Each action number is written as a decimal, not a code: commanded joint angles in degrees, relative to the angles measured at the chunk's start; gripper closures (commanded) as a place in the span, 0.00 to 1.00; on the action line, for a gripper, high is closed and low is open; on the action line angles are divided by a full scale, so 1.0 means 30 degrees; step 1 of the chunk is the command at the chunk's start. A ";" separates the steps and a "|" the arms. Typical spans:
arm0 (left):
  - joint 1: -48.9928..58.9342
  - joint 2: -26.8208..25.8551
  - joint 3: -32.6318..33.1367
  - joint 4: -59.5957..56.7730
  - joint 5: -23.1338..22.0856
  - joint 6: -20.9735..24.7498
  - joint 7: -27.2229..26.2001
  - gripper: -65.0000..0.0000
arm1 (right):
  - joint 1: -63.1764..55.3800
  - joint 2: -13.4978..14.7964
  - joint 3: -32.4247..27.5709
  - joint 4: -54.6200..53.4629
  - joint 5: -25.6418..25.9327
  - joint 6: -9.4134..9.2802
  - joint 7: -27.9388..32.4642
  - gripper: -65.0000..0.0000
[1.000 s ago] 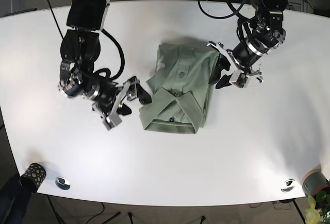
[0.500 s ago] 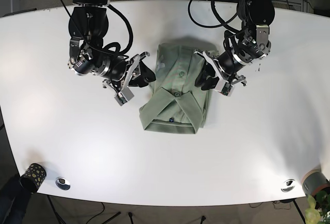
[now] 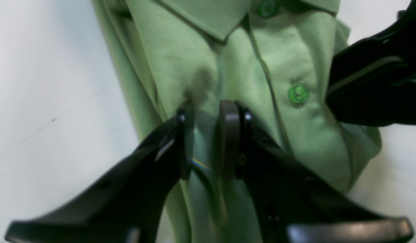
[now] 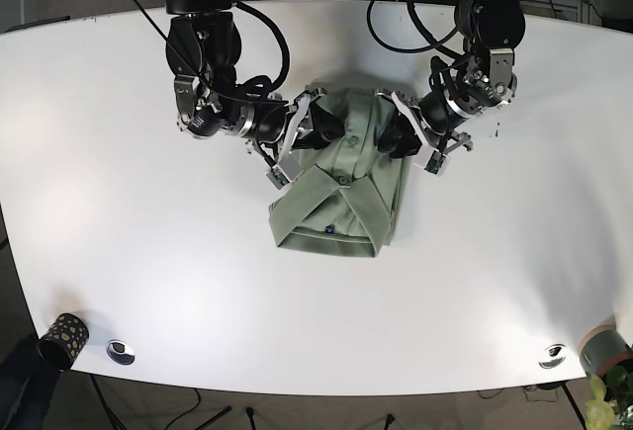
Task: Fold the T-shirt properly
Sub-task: 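Press both grippers against the bundle's sides to square it, then move the left gripper over the bundle's center and grasp it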
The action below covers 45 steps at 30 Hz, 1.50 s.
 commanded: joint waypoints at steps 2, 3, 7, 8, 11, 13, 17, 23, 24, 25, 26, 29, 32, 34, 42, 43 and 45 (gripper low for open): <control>-0.0410 -0.0068 -0.0300 -0.0306 -0.0247 -0.0051 -0.0414 0.83 | 0.0696 0.0788 0.0064 -0.0959 0.0370 0.0114 0.0702 0.75; -0.0468 -0.0097 -0.0476 -0.0541 -0.0247 -0.0051 -0.0414 0.83 | 0.0696 0.0963 0.0064 -0.1047 0.0370 0.0114 0.0731 0.75; -0.0644 -0.0097 -0.1443 -0.1097 -0.0335 -0.0109 -0.0414 0.83 | 0.0725 0.1637 0.0093 -0.1105 0.0283 0.0114 0.1024 0.75; -0.0615 -0.0097 -0.1707 -0.0863 -0.0335 -0.0139 -0.0414 0.83 | 0.0725 0.1989 0.0093 -0.1105 0.0370 0.0114 0.1171 0.75; -0.0439 -0.0185 -0.2088 -0.0013 -0.0335 -0.0139 -0.0355 0.83 | 0.0725 0.2282 0.0064 -0.1105 0.0370 0.0114 0.1200 0.75; -0.0322 -0.0537 -0.2088 0.0309 -0.0364 -0.0139 -0.0355 0.83 | 0.0754 0.2546 0.0122 -0.1076 0.0400 0.0114 0.1200 0.75; -0.0263 -0.0654 -0.2088 0.1598 -0.0364 -0.0139 -0.0326 0.83 | 0.0930 0.2575 0.0796 -0.0695 0.0429 0.0114 0.0819 0.76; -0.0146 -0.0596 -0.2058 0.4441 -0.0364 -0.0080 0.1608 0.82 | 0.0842 0.2722 0.1236 0.1415 0.1953 0.0114 -0.0119 0.76; -0.0175 -0.0566 -0.2029 0.4939 -0.0364 -0.0021 0.1901 0.82 | 0.0813 0.2751 0.1236 0.1825 0.2246 0.0114 -0.0295 0.76; -0.0351 -0.0449 -0.2000 0.5232 -0.0364 0.0008 0.1931 0.82 | 0.0813 0.2868 0.1353 0.2148 0.2422 0.0114 -0.0471 0.76; -0.0498 -0.0185 -0.1941 0.5379 -0.0247 0.0008 0.1931 0.81 | 0.0813 0.2985 0.1470 0.2411 0.2539 0.0114 -0.0617 0.76; -0.0908 0.0899 -0.1326 0.5437 0.0398 0.0975 0.1931 0.67 | 0.0842 0.3220 0.1587 0.2968 0.2715 0.0114 -0.0822 0.76; -0.1259 0.1719 -0.0066 0.5379 0.1687 0.3642 0.1901 0.49 | 0.0930 0.3689 0.1587 0.3085 0.2627 0.0114 -0.0910 0.76; -0.1611 0.2100 0.0813 0.5320 0.2126 0.5224 0.1872 0.41 | 0.0959 0.3806 0.1587 0.3056 0.2627 0.0114 -0.0910 0.76; -0.1846 0.3038 0.4095 0.3796 0.2244 0.9590 0.1462 0.32 | 0.0871 0.3923 0.1617 0.3056 0.2685 0.0114 -0.0851 0.76; -0.1846 0.3009 0.4506 0.3474 0.2244 1.0176 0.0993 0.31 | 0.0871 0.3923 0.1617 0.3056 0.2685 0.0114 -0.0851 0.76; -0.1758 0.2921 0.5502 0.2800 0.2244 1.1085 -0.0091 0.31 | 0.0871 0.3865 0.1617 0.3056 0.2656 0.0114 -0.0851 0.76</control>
